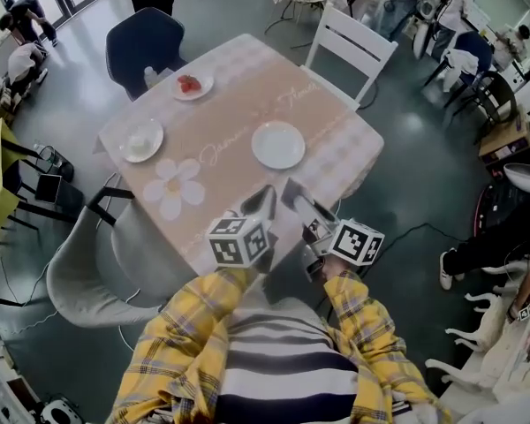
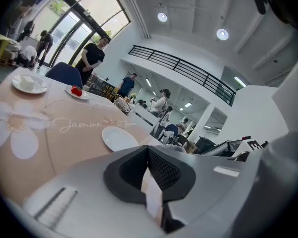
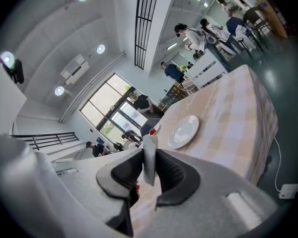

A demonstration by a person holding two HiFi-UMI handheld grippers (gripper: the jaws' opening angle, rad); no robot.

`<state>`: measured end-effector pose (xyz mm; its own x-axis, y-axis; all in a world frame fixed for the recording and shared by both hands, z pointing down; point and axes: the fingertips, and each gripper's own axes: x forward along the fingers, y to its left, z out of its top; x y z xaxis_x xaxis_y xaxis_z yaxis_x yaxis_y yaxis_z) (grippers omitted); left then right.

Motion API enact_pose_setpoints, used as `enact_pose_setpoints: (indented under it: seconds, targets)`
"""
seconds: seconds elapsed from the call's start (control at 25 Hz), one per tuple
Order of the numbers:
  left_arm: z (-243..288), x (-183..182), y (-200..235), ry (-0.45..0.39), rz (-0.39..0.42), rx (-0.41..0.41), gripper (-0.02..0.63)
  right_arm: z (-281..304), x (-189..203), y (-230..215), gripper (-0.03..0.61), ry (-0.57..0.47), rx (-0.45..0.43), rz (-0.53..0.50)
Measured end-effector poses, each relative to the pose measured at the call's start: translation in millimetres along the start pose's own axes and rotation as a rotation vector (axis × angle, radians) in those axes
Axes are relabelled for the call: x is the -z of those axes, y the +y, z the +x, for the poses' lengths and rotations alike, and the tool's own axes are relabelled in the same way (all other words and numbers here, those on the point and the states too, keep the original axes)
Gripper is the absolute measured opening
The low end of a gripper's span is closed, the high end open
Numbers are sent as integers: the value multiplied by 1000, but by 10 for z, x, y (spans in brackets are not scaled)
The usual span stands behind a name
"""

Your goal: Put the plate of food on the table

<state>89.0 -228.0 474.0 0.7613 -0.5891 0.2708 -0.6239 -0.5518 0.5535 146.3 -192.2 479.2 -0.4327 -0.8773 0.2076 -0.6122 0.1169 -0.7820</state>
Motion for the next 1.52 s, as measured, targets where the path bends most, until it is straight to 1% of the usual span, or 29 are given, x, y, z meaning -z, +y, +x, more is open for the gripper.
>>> enact_pose_setpoints:
  seconds: [0.16, 0.36, 0.52, 0.68, 0.8, 1.08, 1.28, 1.52]
  targets:
    - [171, -142, 111, -4, -6, -8, -12, 199, -129, -62, 78, 4, 7, 5]
    - [339, -217, 200, -12, -30, -36, -14, 396, -277, -139, 78, 42, -13, 7]
    - [508, -294, 297, -32, -43, -83, -14, 575, -458, -265, 78, 74, -34, 8]
    - [670, -348, 403, -54, -64, -148, -14, 773, -579, -371, 78, 135, -68, 8]
    - [822, -420, 446, -70, -67, -179, -14, 924, -661, -437, 78, 178, -93, 8]
    - [1071, -502, 578, -92, -81, -244, -14, 1203, -729, -630, 78, 275, -119, 26]
    - [1140, -523, 707, -94, -100, -298, -14, 1374, -712, -699, 78, 346, -132, 36]
    - [1224, -517, 772, -81, -112, -320, -14, 1490, -673, -772, 78, 396, -131, 58]
